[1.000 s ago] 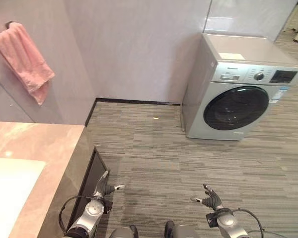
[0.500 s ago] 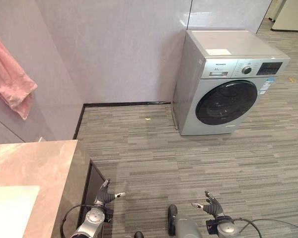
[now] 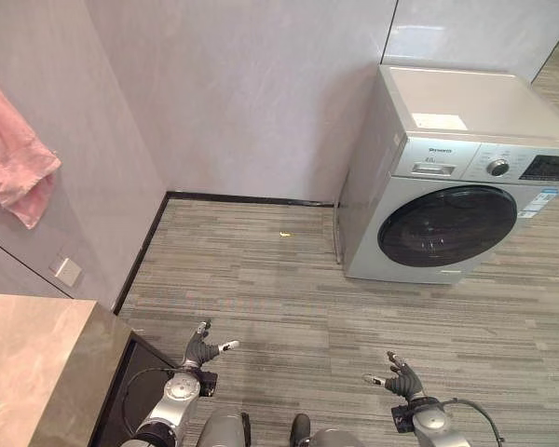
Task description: Put brush and paste in cup on sink, flatten towel.
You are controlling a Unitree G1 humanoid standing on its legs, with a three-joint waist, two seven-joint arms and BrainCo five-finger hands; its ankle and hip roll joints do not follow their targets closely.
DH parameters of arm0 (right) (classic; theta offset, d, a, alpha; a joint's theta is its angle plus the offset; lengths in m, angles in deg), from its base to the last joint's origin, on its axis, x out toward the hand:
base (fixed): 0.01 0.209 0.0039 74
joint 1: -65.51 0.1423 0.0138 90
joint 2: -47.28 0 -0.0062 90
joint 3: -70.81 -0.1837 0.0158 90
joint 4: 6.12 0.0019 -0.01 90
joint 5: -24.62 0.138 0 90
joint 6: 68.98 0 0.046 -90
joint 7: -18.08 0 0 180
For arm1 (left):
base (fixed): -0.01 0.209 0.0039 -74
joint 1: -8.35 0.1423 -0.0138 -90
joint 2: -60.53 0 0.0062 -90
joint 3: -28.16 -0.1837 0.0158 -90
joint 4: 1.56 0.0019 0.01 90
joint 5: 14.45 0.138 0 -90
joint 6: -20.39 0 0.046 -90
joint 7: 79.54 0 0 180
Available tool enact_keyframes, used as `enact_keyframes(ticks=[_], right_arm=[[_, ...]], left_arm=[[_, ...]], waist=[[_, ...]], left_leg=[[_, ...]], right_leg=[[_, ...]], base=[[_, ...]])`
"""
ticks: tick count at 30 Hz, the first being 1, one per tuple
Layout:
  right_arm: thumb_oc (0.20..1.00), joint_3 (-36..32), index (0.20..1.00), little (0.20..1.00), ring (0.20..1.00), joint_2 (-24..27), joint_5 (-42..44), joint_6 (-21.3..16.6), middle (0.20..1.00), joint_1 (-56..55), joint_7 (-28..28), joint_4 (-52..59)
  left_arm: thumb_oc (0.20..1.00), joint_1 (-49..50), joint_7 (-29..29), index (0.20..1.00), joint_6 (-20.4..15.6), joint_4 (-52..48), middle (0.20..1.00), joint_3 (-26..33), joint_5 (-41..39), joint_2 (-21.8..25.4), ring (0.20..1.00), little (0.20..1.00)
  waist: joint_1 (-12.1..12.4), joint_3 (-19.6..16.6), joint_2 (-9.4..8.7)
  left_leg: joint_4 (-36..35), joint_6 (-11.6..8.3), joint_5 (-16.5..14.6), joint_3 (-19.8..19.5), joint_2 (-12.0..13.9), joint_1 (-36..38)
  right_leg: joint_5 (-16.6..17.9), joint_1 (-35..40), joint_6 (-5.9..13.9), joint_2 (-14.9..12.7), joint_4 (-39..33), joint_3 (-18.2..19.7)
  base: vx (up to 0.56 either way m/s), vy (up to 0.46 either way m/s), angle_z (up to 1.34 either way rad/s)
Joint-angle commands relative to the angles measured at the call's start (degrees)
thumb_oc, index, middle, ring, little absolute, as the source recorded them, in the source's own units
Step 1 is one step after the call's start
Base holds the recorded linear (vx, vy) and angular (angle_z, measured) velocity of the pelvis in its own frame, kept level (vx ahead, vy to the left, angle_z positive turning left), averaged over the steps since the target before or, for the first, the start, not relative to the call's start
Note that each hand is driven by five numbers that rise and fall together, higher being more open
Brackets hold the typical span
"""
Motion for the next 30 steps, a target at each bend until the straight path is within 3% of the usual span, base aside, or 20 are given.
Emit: enact_keyframes(ticks=[1,3,4,8,9,11,13,14,15,18,19,20,21,22,23,25,26,27,29,30], right_arm=[[1.0,-1.4,1.0,1.0,1.0,2.3,2.6,-3.0,1.0,-0.2,0.0,3.1],[1.0,-1.0,1.0,1.0,1.0,2.7,1.7,-2.7,1.0,-0.1,0.0,3.4],[1.0,-0.2,1.0,1.0,1.0,1.8,1.1,-1.8,1.0,-0.4,-1.0,3.7],[1.0,-0.7,1.0,1.0,1.0,0.8,1.5,-1.7,1.0,-0.8,-1.8,3.2],[1.0,-1.2,1.0,1.0,1.0,-0.2,2.0,-1.5,1.0,-1.0,-2.3,2.2],[1.0,-1.2,1.0,1.0,1.0,-0.6,1.8,-1.5,1.0,-1.0,-2.7,2.1],[1.0,-1.2,1.0,1.0,1.0,-1.3,2.4,-1.5,1.0,-0.8,-3.3,2.2],[1.0,-1.2,1.0,1.0,1.0,-1.2,2.4,-1.5,1.0,-0.8,-3.3,2.2],[1.0,-2.1,1.0,1.0,1.0,-1.8,5.0,-1.8,1.0,-0.9,-3.3,3.5],[1.0,-2.5,1.0,1.0,1.0,-2.2,5.6,-1.9,1.0,-1.1,-3.4,3.1],[1.0,-1.8,1.0,1.0,1.0,-2.5,5.7,-2.0,1.0,-1.5,-4.0,3.3],[1.0,-0.6,1.0,1.0,1.0,-2.4,2.1,-1.9,1.0,-1.5,-3.2,3.3],[1.0,-0.6,1.0,1.0,1.0,-2.4,2.0,-1.9,1.0,-1.5,-3.2,3.3],[1.0,2.5,1.0,1.0,1.0,-0.5,-7.6,-1.4,1.0,-1.1,-1.2,4.7],[1.0,2.5,1.0,1.0,1.0,-0.3,-7.7,-1.4,1.0,-1.0,-1.0,5.7],[1.0,3.4,1.0,1.0,1.0,0.8,-9.3,-1.3,1.0,-1.1,-1.4,8.4],[1.0,3.4,1.0,1.0,1.0,0.8,-9.3,-1.3,1.0,-1.2,-1.4,8.4],[1.0,3.6,1.0,1.0,1.0,1.1,-9.2,-1.3,1.0,-1.1,-1.8,9.5],[1.0,3.8,1.0,1.0,1.0,1.5,-9.4,-1.3,1.0,-1.5,-2.4,10.7],[1.0,3.8,1.0,1.0,1.0,1.5,-9.4,-1.3,1.0,-1.5,-2.4,10.7]], left_arm=[[1.0,-1.5,-0.5,1.0,-3.1,-1.6,1.0,1.6,-1.6,0.5,1.0,1.0],[1.0,-1.3,-0.4,1.0,-2.8,-1.1,1.0,1.8,-1.5,0.6,1.0,1.0],[1.0,-0.3,0.0,1.0,-2.6,-1.0,1.0,2.4,-1.8,0.8,1.0,1.0],[1.0,-0.3,0.2,1.0,-2.7,-0.8,1.0,2.5,-1.5,1.1,1.0,1.0],[1.0,0.2,0.5,1.0,-2.5,-0.3,1.0,2.6,-0.7,1.1,1.0,1.0],[1.0,0.4,0.5,1.0,-2.4,-0.4,1.0,2.8,-0.4,1.3,1.0,1.0],[1.0,1.2,0.1,1.0,-2.3,-0.8,1.0,3.6,-0.1,2.1,1.0,1.0],[1.0,1.2,0.1,1.0,-2.3,-0.8,1.0,3.6,-0.1,2.1,1.0,1.0],[1.0,1.3,-0.4,1.0,-2.2,-1.2,1.0,3.8,-0.2,2.5,1.0,1.0],[1.0,1.3,-0.7,1.0,-2.1,-1.2,1.0,3.8,0.0,2.4,1.0,1.0],[1.0,0.8,-0.9,1.0,-2.3,-0.6,1.0,3.8,-0.1,2.2,1.0,1.0],[1.0,0.9,-0.8,1.0,-2.4,-0.2,1.0,4.1,-0.1,2.1,1.0,1.0],[1.0,0.9,-0.8,1.0,-2.4,-0.2,1.0,4.1,-0.1,2.1,1.0,1.0],[1.0,1.0,-0.5,1.0,-2.4,-0.2,1.0,3.6,0.6,2.0,1.0,1.0],[1.0,1.0,-0.5,1.0,-2.4,-0.2,1.0,3.4,1.0,1.9,1.0,1.0],[1.0,0.5,-0.5,1.0,-2.5,0.8,1.0,2.9,2.7,1.7,1.0,1.0],[1.0,0.5,-0.5,1.0,-2.5,0.8,1.0,2.9,2.7,1.7,1.0,1.0],[1.0,0.3,-0.4,1.0,-2.7,1.7,1.0,2.8,3.1,1.4,1.0,1.0],[1.0,0.1,-0.4,1.0,-2.8,2.5,1.0,2.8,3.5,1.1,1.0,1.0],[1.0,0.1,-0.4,1.0,-2.8,2.5,1.0,2.8,3.5,1.1,1.0,1.0]], waist=[[1.1,0.2,2.1],[1.6,0.0,2.4],[1.6,-1.4,2.72],[2.1,-2.2,2.11],[2.5,-3.3,1.39],[2.7,-3.3,0.86],[3.7,-2.6,0.77],[3.8,-2.7,0.86],[3.1,-1.3,2.3],[2.8,-0.8,2.86],[2.0,-0.5,3.99],[2.1,-0.6,4.05],[2.0,-0.6,4.08],[2.2,-0.5,4.14],[1.9,-0.4,4.18],[0.9,0.2,3.25],[0.9,0.3,3.39],[0.1,0.5,2.72],[-0.5,0.6,2.16],[-0.5,0.7,2.34]], left_leg=[[-16.3,0.07,12.8,0.5,1.3,3.1],[-19.9,-0.39,14.8,0.4,2.4,2.7],[-18.3,0.68,13.2,-0.5,2.1,4.0],[-15.1,1.73,11.4,-0.6,0.0,3.6],[-13.3,3.27,8.4,0.2,-2.1,4.0],[-12.6,4.14,6.9,0.8,-3.1,4.4],[-13.1,6.56,4.9,2.4,-5.2,7.1],[-13.1,6.53,5.0,2.4,-5.1,7.0],[-14.4,7.32,4.4,3.0,-4.8,9.9],[-14.9,7.54,4.0,2.7,-5.0,11.2],[-16.3,7.55,4.4,1.0,-5.1,14.1],[-16.9,7.25,4.0,0.8,-5.5,15.5],[-16.9,7.24,4.0,0.6,-5.5,15.5],[-17.2,6.96,3.4,-0.6,-5.8,16.4],[-17.0,6.91,3.0,-1.3,-5.9,16.6],[-15.7,6.37,1.3,-4.1,-6.9,18.2],[-15.6,6.35,1.1,-4.2,-6.8,18.4],[-15.2,5.99,0.1,-6.1,-7.3,20.0],[-14.8,5.7,-0.8,-8.4,-7.6,21.4],[-14.7,5.68,-1.0,-8.5,-7.4,21.5]], right_leg=[[1.4,1.5,5.19,-2.6,4.1,4.2],[0.6,3.2,5.7,-3.2,4.0,4.5],[-1.6,4.9,6.57,-3.8,4.9,5.8],[-2.1,5.6,7.1,-5.7,6.1,6.9],[-0.4,6.1,8.41,-8.0,7.3,7.4],[1.6,5.5,9.16,-9.3,9.5,7.8],[11.7,0.8,10.58,-12.0,20.8,7.1],[11.8,0.7,10.54,-11.9,20.7,7.2],[14.6,-3.4,10.69,-12.5,27.9,5.8],[14.1,-4.5,10.75,-11.8,29.6,5.9],[9.9,-8.7,9.63,-8.1,29.8,6.8],[8.7,-8.3,9.36,-9.7,24.9,2.5],[8.7,-8.1,9.35,-9.8,24.8,2.3],[7.2,-9.1,9.24,-9.5,21.4,1.4],[7.6,-9.8,9.36,-9.4,20.4,1.7],[10.3,-13.2,10.45,-9.1,11.2,6.4],[10.3,-12.9,10.47,-9.0,11.1,6.3],[13.3,-14.8,11.65,-9.4,6.4,9.8],[15.5,-16.5,12.43,-9.5,2.7,12.9],[15.5,-16.2,12.41,-9.4,2.6,12.7]], base=[[0.56,0.243,-0.17],[0.45,0.176,-0.26],[0.33,0.118,-0.24],[0.37,0.184,-0.2],[0.35,0.222,-0.01],[0.33,0.263,0.08],[0.32,0.313,-0.14],[0.21,0.29,-0.27],[0.1,0.183,-0.18],[0.18,0.179,0.01],[0.37,0.158,0.07],[0.37,0.157,0.23],[0.29,0.034,0.35],[0.17,-0.01,0.51],[0.25,-0.022,0.5],[0.31,-0.054,0.64],[0.44,-0.087,0.58],[0.24,-0.044,0.5],[0.36,-0.089,0.79],[0.36,-0.102,0.95]])
